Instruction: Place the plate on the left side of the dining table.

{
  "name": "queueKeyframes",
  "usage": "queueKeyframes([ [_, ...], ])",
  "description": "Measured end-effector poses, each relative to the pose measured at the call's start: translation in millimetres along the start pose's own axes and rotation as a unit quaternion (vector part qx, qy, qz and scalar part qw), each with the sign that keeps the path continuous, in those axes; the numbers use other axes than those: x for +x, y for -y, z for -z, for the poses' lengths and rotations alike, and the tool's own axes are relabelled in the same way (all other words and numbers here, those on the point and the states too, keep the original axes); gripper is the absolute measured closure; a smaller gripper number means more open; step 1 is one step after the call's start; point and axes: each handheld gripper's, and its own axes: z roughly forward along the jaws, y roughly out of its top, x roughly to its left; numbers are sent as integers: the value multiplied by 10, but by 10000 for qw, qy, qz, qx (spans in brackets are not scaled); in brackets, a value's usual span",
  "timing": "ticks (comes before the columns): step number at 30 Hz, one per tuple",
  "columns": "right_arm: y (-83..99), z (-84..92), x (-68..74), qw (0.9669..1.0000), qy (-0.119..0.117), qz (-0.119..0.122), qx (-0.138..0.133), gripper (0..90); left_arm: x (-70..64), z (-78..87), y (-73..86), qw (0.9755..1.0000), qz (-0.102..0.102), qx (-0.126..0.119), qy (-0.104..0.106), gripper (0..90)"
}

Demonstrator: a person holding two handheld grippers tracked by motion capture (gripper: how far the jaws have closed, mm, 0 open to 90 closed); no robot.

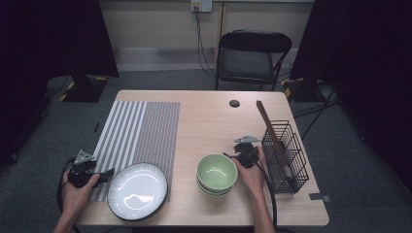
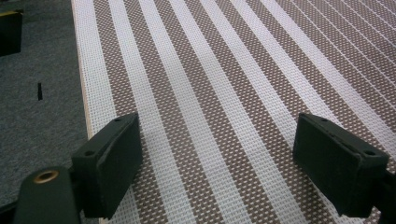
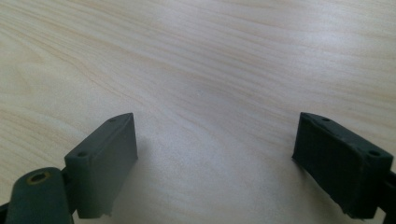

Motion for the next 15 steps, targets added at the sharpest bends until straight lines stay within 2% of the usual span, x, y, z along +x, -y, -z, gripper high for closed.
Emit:
queueKeyframes([
  [12,-4,-1,-3,10000,-11,17,9,125,-11,5,-2,10000,-10,12,-68,155],
  [15,-2,2,7,10000,21,-26,6,129,-20,14,5,10000,-9,-19,-59,179],
])
